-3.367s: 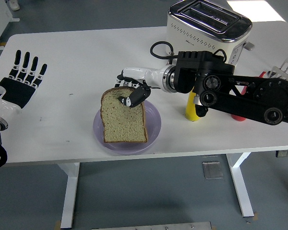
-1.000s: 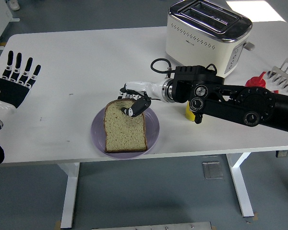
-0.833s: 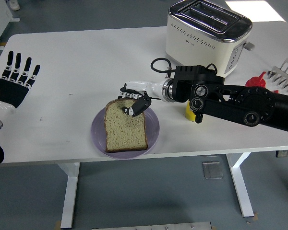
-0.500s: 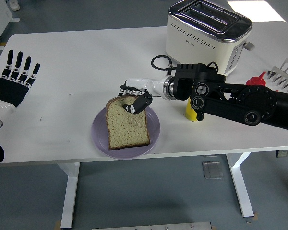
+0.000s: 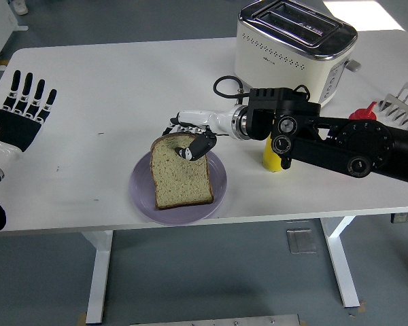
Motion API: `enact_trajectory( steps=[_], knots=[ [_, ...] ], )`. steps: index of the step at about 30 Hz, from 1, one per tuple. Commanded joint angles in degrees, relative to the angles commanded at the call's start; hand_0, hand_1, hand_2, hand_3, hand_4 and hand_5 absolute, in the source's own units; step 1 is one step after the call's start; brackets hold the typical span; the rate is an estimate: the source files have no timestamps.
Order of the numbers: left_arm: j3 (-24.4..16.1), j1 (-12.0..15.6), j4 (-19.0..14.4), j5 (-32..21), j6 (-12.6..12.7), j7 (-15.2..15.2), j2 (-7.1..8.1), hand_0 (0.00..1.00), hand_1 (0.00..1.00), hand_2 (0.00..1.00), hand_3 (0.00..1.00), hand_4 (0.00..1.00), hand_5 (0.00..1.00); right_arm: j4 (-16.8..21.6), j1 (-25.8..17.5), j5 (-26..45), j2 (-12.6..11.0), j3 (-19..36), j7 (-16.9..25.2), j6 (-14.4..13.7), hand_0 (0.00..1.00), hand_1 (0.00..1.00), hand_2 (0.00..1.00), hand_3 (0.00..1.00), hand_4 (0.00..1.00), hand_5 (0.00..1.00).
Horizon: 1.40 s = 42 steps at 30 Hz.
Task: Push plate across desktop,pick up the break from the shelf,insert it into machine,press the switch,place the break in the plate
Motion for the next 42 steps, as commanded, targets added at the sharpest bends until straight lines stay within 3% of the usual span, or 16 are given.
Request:
enact_trajectory(
  steps=[3, 4, 9, 15, 16, 21, 22, 27, 28, 33, 34, 39, 40, 42],
  knots=[
    [-0.08, -0.04, 0.17, 0.04, -0.03, 0.02, 0.01, 0.804, 0.732, 0.715, 0.748, 0.650, 0.998, -0.13, 0.06, -0.04, -0.03, 0.09, 0.06, 0.63, 0.621, 0.745, 0.585, 0.907, 0.521, 0.055],
    [-0.11, -0.04, 0.25, 0.06, -0.03, 0.02, 0.01, 0.794, 0.728, 0.715, 0.745, 0.658, 0.998, -0.17, 0.08, -0.07, -0.04, 0.13, 0.10, 0.77, 0.628, 0.769, 0.531, 0.967, 0.591, 0.103],
    [-0.29, -0.07, 0.53, 0.19, -0.05, 0.04, 0.02, 0.794, 0.728, 0.715, 0.745, 0.658, 0.998, -0.03, 0.15, -0.29, -0.25, 0.37, 0.13, 1.67, 0.628, 0.769, 0.531, 0.967, 0.591, 0.103],
    [-0.49, -0.17, 0.82, 0.32, -0.04, 0.05, 0.00, 0.794, 0.725, 0.713, 0.736, 0.661, 0.998, 0.63, 0.26, -0.84, -0.60, 0.75, 0.10, 2.59, 0.635, 0.767, 0.523, 0.949, 0.623, 0.116],
    [-0.55, -0.19, 0.87, 0.35, -0.04, 0.05, -0.01, 0.800, 0.713, 0.708, 0.728, 0.655, 0.998, 0.73, 0.28, -0.97, -0.61, 0.84, 0.11, 2.72, 0.639, 0.771, 0.550, 0.876, 0.664, 0.150],
    [-0.79, -0.23, 1.12, 0.59, -0.02, 0.05, -0.03, 0.800, 0.713, 0.708, 0.728, 0.655, 0.998, 0.88, 0.33, -1.67, -0.62, 1.04, 0.23, 3.15, 0.639, 0.771, 0.550, 0.876, 0.664, 0.150],
    [-0.86, -0.22, 1.18, 0.66, -0.02, 0.05, -0.03, 0.812, 0.707, 0.702, 0.709, 0.688, 0.998, 0.85, 0.34, -1.96, -0.62, 1.00, 0.30, 3.23, 0.642, 0.705, 0.785, 0.795, 0.715, 0.200],
    [-1.38, -0.16, 1.75, 1.05, -0.03, 0.04, -0.05, 0.812, 0.707, 0.702, 0.709, 0.688, 0.998, 0.71, 0.37, -3.61, -0.65, 0.86, 0.67, 3.18, 0.642, 0.705, 0.785, 0.795, 0.715, 0.200],
    [-1.50, -0.14, 1.90, 1.12, -0.02, 0.04, -0.05, 0.823, 0.707, 0.702, 0.701, 0.712, 0.998, 0.69, 0.38, -3.95, -0.67, 0.88, 0.74, 3.15, 0.647, 0.713, 0.703, 0.734, 0.707, 0.181],
    [-1.99, -0.08, 2.49, 1.34, -0.06, 0.07, -0.07, 0.823, 0.707, 0.702, 0.701, 0.712, 0.998, 0.73, 0.40, -5.17, -0.91, 1.40, 0.91, 3.16, 0.647, 0.713, 0.703, 0.734, 0.707, 0.181],
    [-2.08, -0.07, 2.60, 1.39, -0.07, 0.08, -0.07, 0.837, 0.795, 0.709, 0.708, 0.794, 0.998, 0.81, 0.42, -5.42, -1.03, 1.66, 0.91, 3.27, 0.650, 0.744, 0.741, 0.681, 0.709, 0.192],
    [-2.41, -0.06, 2.90, 1.47, -0.08, 0.10, -0.14, 0.837, 0.795, 0.709, 0.708, 0.794, 0.998, 1.86, 0.32, -6.20, -1.81, 3.01, 0.69, 3.86, 0.650, 0.744, 0.741, 0.681, 0.709, 0.192],
    [-2.44, -0.06, 2.92, 1.47, -0.08, 0.10, -0.16, 0.847, 0.807, 0.731, 0.727, 0.808, 0.998, 2.03, 0.29, -6.30, -1.93, 3.18, 0.66, 3.90, 0.646, 0.706, 0.642, 0.655, 0.698, 0.184],
    [-2.60, 0.01, 2.84, 1.49, -0.08, 0.10, -0.20, 0.847, 0.807, 0.731, 0.727, 0.808, 0.998, 3.15, 0.09, -6.73, -2.66, 4.28, 0.48, 4.27, 0.646, 0.706, 0.642, 0.655, 0.698, 0.184]
  ],
)
